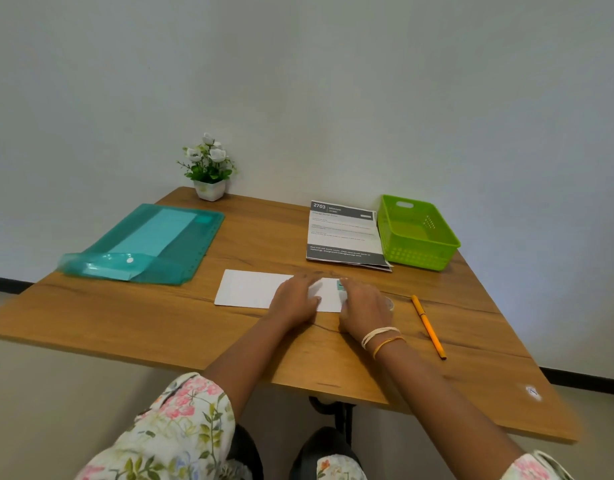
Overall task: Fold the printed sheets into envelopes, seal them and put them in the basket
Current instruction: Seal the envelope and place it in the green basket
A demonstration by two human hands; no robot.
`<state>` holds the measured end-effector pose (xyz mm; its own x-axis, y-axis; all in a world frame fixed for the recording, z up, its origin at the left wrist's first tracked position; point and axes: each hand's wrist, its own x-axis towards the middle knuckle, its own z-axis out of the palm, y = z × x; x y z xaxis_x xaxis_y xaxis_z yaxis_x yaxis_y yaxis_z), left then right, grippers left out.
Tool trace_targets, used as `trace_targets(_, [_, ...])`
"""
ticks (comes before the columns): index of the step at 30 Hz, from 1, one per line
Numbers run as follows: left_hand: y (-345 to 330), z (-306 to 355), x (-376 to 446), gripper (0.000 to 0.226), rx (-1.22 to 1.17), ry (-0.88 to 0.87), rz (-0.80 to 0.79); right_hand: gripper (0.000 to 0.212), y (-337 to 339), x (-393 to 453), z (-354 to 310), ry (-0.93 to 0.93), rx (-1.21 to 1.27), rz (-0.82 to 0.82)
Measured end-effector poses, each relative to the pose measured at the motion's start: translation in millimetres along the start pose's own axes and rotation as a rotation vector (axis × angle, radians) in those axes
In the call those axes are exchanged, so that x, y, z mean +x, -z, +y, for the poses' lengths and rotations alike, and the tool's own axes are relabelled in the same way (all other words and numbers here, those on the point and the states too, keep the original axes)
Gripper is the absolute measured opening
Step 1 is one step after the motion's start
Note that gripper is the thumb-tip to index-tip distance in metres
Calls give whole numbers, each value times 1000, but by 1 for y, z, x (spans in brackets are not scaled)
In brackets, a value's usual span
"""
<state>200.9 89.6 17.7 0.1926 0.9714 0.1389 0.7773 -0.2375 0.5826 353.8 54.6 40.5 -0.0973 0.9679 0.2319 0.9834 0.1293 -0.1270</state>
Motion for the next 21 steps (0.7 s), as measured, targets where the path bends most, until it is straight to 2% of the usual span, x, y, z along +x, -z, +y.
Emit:
trace_targets(2, [9,-4,3,46,-95,94,19,36,1,-9,-12,-97,115,40])
trace_targets(4, [19,-9,7,49,76,113,11,31,-1,-13,-22,-120,75,-22])
trace_targets(6, [26,-13,11,61,293,117,-68,31,-5,-10,-27,-104,47,-77])
trace_targets(8, [32,-17,11,66,384,137,-138,31,-8,-5,-28,-95,48,-126])
trace_targets(12, [40,-18,9,69,477,127,-66,33,-14,9,-21,-84,83,-186])
trace_targets(17, [44,-8,4,66,297,319,-109,42,-16,13,-20,-100,105,-194])
trace_targets(21, [44,1,1,53,99,480,-100,48,-19,9,-22,-92,109,-189])
